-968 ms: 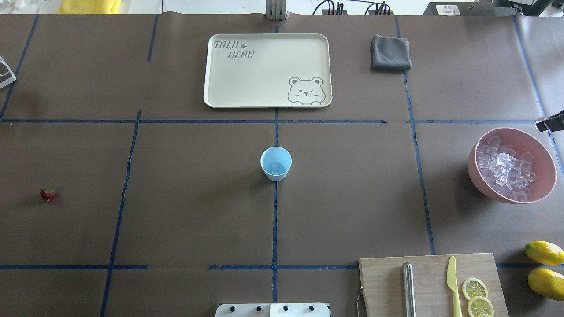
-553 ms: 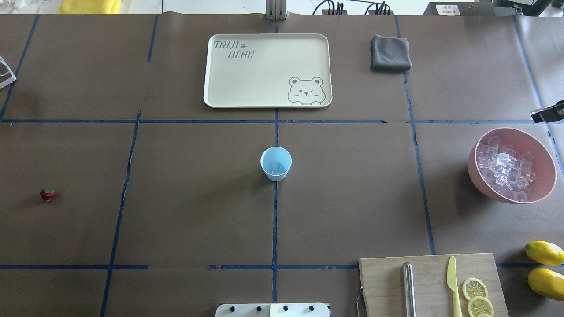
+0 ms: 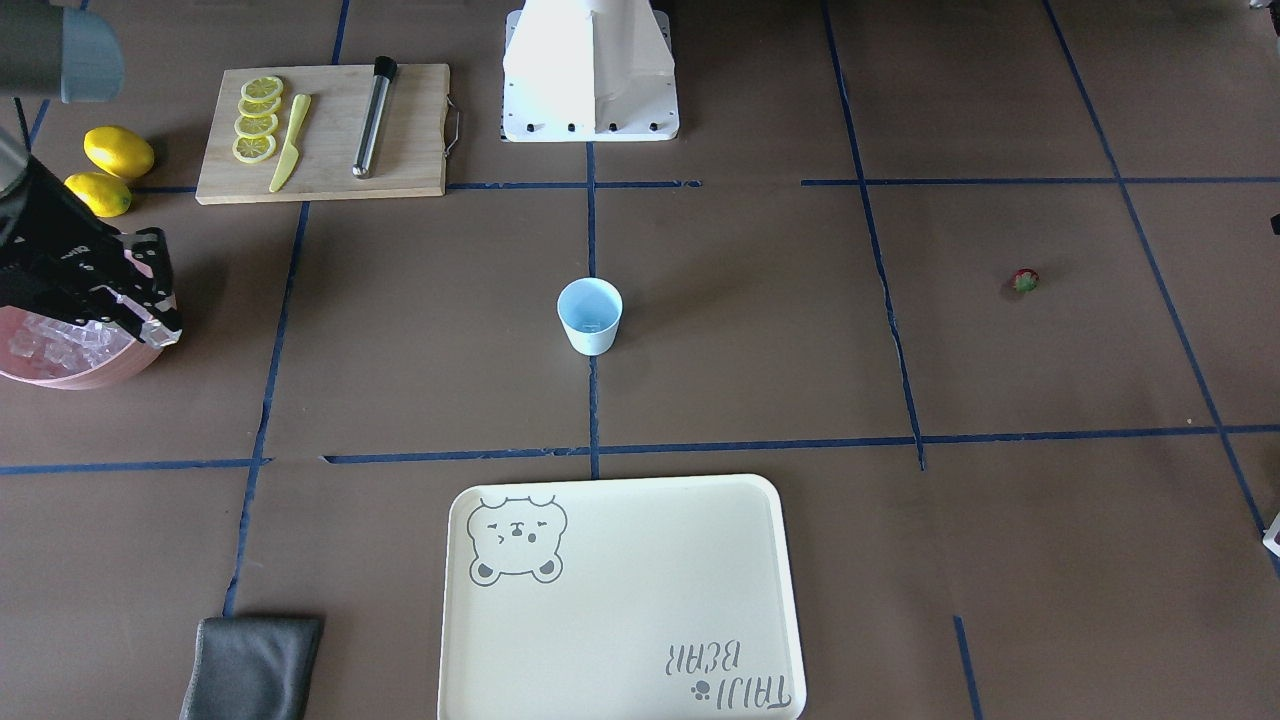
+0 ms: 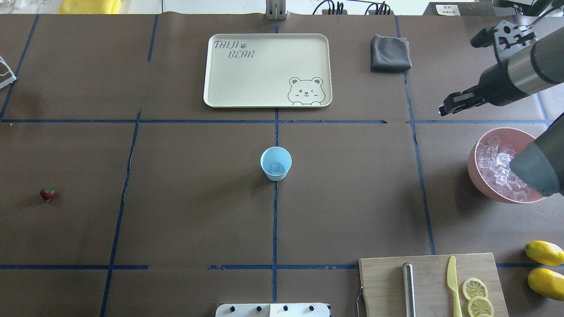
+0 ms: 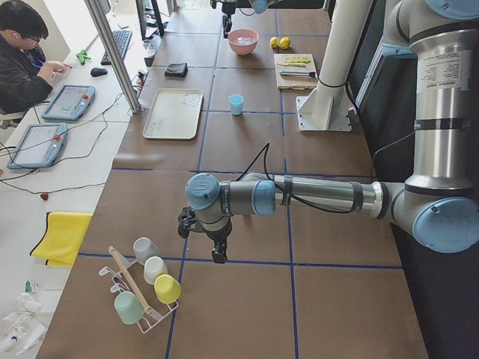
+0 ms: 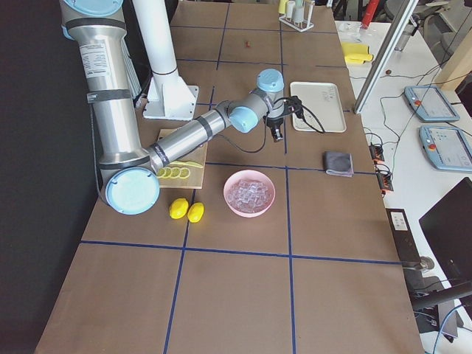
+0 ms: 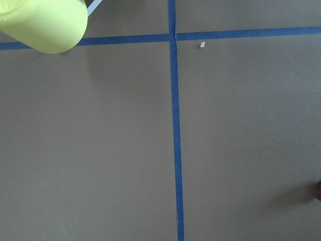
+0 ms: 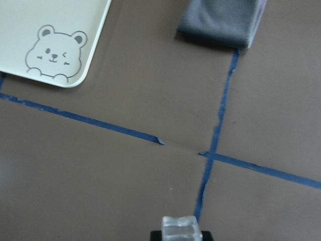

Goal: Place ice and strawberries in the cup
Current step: 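Lift the ice cube and carry it over the light-blue cup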

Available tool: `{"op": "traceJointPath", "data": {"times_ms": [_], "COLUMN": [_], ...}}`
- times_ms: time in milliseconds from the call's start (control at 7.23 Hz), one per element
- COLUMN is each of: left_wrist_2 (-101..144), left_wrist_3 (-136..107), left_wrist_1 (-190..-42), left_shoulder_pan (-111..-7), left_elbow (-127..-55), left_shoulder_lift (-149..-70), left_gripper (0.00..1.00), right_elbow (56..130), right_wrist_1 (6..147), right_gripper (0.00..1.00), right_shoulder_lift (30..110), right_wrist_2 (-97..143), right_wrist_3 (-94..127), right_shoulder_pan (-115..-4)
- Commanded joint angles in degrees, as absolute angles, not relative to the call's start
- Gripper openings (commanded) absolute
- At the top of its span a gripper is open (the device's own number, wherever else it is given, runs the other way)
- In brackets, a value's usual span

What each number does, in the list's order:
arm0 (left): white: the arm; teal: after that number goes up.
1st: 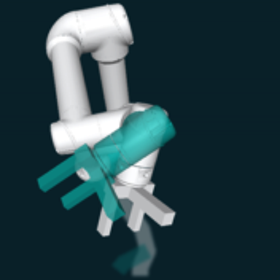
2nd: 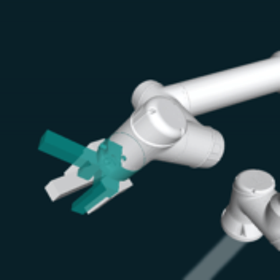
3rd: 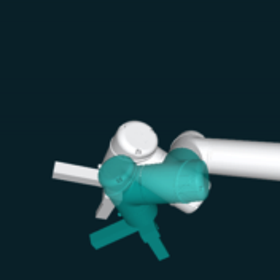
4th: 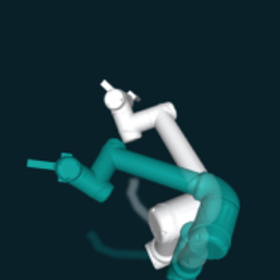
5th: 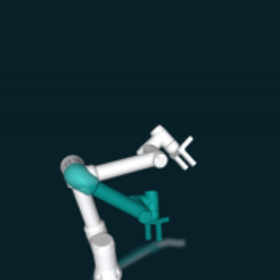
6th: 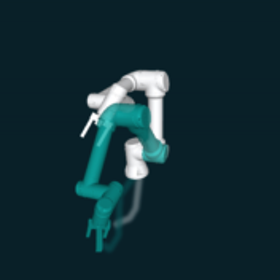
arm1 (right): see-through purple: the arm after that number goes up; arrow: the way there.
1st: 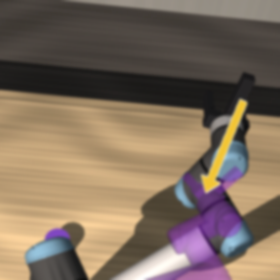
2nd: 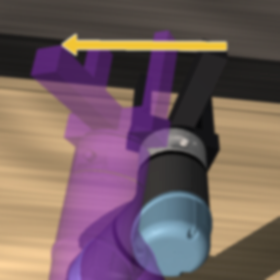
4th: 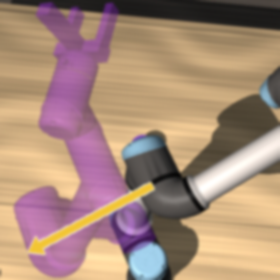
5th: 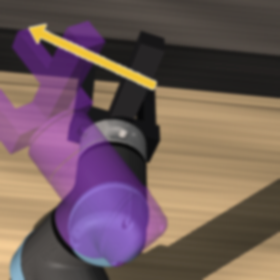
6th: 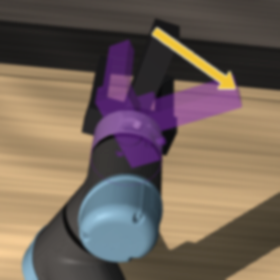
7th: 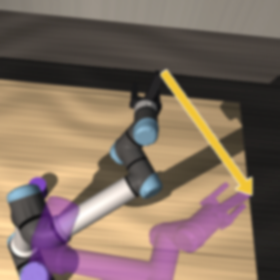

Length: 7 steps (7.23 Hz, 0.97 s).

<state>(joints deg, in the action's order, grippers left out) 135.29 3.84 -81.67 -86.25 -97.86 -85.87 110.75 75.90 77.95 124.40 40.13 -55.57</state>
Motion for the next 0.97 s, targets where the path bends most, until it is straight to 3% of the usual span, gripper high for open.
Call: {"op": "traceJointPath", "data": {"times_ms": [0, 138, 415, 829], "left_wrist_2": [135.35, 135.35, 135.35, 135.35], "left_wrist_3": [3.87, 3.87, 3.87, 3.87], "left_wrist_1": [-81.74, -81.74, -81.74, -81.74], "left_shoulder_pan": [-85.44, -85.26, -85.25, -85.17], "left_elbow": [-97.82, -97.91, -97.91, -97.91], "left_shoulder_lift": [-85.87, -85.87, -85.87, -85.87], "left_gripper": [1.00, 1.00, 1.00, 1.00], "right_elbow": [110.22, 110.13, 108.99, 95.92], "right_wrist_1": [82.55, 91.40, 94.48, 94.57], "right_gripper": [0.00, 0.00, 0.00, 0.00], "right_shoulder_lift": [66.34, 59.05, 52.58, 42.38], "right_wrist_2": [114.57, 109.21, 103.82, 97.84], "right_wrist_3": [53.83, 57.27, 64.65, 70.13], "right_shoulder_pan": [-43.38, -38.72, -32.37, -26.82]}}
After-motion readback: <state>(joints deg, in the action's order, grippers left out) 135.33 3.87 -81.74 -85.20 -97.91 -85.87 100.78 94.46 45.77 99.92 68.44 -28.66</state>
